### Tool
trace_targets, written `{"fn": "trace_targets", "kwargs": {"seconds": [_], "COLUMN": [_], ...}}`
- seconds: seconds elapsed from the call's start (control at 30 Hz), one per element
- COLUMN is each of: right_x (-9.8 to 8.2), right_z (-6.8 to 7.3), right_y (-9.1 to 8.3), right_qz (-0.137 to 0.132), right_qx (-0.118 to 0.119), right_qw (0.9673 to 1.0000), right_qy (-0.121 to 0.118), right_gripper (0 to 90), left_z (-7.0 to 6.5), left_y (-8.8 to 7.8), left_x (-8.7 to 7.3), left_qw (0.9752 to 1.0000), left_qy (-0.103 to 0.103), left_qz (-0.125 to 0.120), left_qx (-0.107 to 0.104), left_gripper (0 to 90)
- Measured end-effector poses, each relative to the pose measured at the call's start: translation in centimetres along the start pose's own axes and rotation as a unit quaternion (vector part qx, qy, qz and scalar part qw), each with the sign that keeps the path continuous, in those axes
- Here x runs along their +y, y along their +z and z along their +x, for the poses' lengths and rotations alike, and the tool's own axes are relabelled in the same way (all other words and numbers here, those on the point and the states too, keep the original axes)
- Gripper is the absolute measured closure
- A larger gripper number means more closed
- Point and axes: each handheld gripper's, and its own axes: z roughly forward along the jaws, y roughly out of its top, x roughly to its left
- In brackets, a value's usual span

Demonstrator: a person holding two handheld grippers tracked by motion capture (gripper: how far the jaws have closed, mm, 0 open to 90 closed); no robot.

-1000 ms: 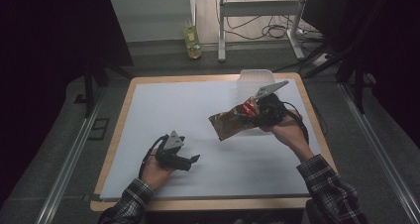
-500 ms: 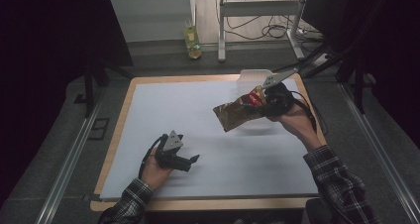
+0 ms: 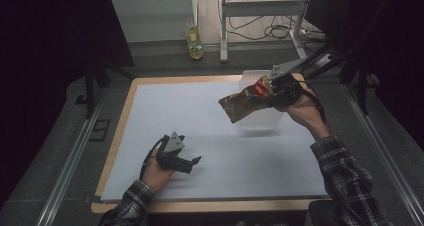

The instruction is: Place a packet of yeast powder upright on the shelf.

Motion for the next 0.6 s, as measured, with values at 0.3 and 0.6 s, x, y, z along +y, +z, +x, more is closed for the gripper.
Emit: {"fn": "trace_targets", "kwargs": {"seconds": [0.3,0.6], "right_x": [0.5,0.1], "right_z": [-1.7,-3.6], "right_y": [-1.2,-2.0], "right_qz": [0.022,0.048], "right_qx": [-0.035,-0.061], "right_qw": [0.9989,0.9959], "right_qy": [-0.023,-0.045], "right_gripper": [69.7,69.7], "left_z": [-0.1,-0.2], "left_y": [0.1,0.2], "left_x": [0.0,0.0], "left_qw": [1.0,0.9999], "left_qy": [0.004,0.011], "left_qz": [0.004,0.007], "left_qx": [-0.003,-0.003], "left_gripper": [3.6,3.9]}}
